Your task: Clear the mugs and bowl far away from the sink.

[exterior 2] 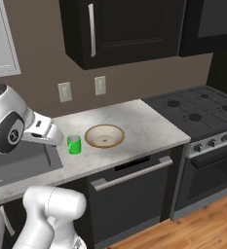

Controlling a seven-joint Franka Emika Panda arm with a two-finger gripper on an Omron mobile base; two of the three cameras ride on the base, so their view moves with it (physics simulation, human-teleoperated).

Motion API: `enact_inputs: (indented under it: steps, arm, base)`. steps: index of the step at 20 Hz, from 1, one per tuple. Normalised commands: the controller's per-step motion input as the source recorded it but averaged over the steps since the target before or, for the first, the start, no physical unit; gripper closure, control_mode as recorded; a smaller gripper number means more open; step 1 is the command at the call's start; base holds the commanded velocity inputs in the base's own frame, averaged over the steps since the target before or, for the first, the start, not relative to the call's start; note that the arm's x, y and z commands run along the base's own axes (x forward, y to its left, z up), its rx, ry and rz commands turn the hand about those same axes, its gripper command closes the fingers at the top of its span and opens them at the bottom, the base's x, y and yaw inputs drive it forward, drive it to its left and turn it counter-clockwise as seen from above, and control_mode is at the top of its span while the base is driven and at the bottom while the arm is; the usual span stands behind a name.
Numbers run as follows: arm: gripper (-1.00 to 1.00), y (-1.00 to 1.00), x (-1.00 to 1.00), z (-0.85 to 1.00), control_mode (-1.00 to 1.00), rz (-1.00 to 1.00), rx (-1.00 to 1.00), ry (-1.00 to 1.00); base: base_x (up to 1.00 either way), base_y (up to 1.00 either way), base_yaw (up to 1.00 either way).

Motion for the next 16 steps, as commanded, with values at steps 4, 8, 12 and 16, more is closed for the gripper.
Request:
enact_inputs:
  steps: [4, 8, 12, 16]
  arm:
    - [-1.00, 0.11, 0.19, -0.28, -1.00, 0.00, 0.00, 0.00]
    - [-1.00, 0.12, 0.24, -0.21, -1.00, 0.00, 0.00, 0.01]
    - [-1.00, 0.24, 0.18, -0.18, -1.00, 0.00, 0.00, 0.02]
    - [-1.00, 0.21, 0.24, -0.21, -1.00, 0.00, 0.01, 0.00]
  base:
    - [0.00, 0.00, 0.00]
    - [0.00, 0.00, 0.00]
    - [0.00, 0.00, 0.00]
    - [0.00, 0.00, 0.00]
